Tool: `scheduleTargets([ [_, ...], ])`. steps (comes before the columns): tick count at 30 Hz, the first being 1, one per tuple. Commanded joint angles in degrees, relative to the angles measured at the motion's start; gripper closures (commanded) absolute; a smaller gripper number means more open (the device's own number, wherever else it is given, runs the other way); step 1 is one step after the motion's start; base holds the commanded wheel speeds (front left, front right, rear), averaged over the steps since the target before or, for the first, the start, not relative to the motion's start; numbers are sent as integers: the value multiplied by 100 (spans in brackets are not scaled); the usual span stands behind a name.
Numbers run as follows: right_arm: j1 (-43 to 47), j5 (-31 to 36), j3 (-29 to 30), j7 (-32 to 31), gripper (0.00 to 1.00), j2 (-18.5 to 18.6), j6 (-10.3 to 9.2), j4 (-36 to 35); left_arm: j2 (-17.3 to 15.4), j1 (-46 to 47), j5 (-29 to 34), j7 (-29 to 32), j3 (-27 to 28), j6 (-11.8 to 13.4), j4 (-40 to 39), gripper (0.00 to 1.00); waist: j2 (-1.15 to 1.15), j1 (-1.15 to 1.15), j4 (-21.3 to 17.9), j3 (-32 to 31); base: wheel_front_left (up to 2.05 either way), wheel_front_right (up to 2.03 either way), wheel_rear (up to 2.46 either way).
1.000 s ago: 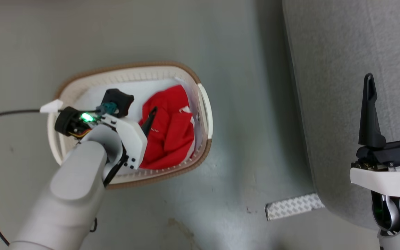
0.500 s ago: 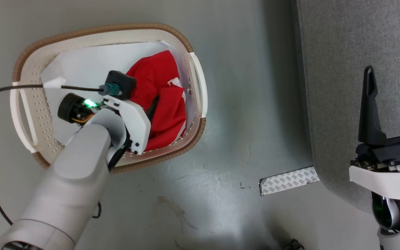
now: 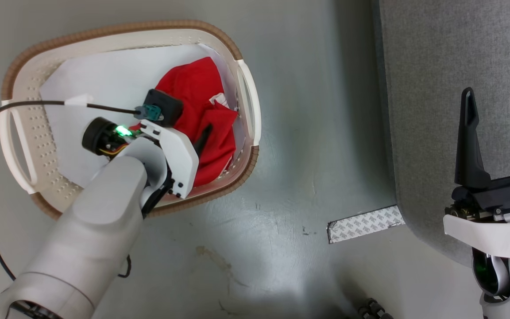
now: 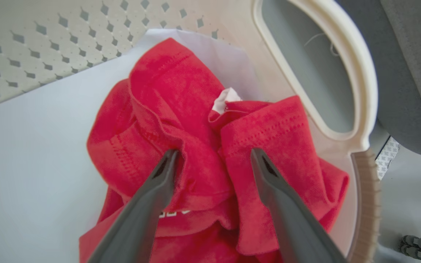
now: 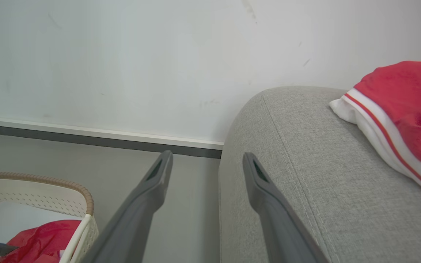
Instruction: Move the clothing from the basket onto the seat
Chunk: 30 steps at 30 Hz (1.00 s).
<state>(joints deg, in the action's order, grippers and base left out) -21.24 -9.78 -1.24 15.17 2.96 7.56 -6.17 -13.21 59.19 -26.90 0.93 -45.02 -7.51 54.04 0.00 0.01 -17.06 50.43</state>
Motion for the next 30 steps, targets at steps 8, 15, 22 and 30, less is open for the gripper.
scheduleTargets([
  [8,4,-29,-9,-3,0,-8,-15,-53,-148,151,-267,-62,-373,9,101,16,0,-1,-24,95,0,0,0],
  [15,-28,-8,6,-3,0,-8,-15,-13,-154,211,-422,-113,-661,9,202,100,0,-1,-27,64,0,0,0],
  [22,-41,-21,66,-3,0,-8,-15,31,-158,88,-897,-63,-1025,9,-48,100,0,-1,20,-76,0,0,0],
  [30,-32,-6,128,-3,0,-8,-15,76,-251,-81,-1725,-174,-1328,9,-605,100,0,-1,163,-305,0,0,0],
])
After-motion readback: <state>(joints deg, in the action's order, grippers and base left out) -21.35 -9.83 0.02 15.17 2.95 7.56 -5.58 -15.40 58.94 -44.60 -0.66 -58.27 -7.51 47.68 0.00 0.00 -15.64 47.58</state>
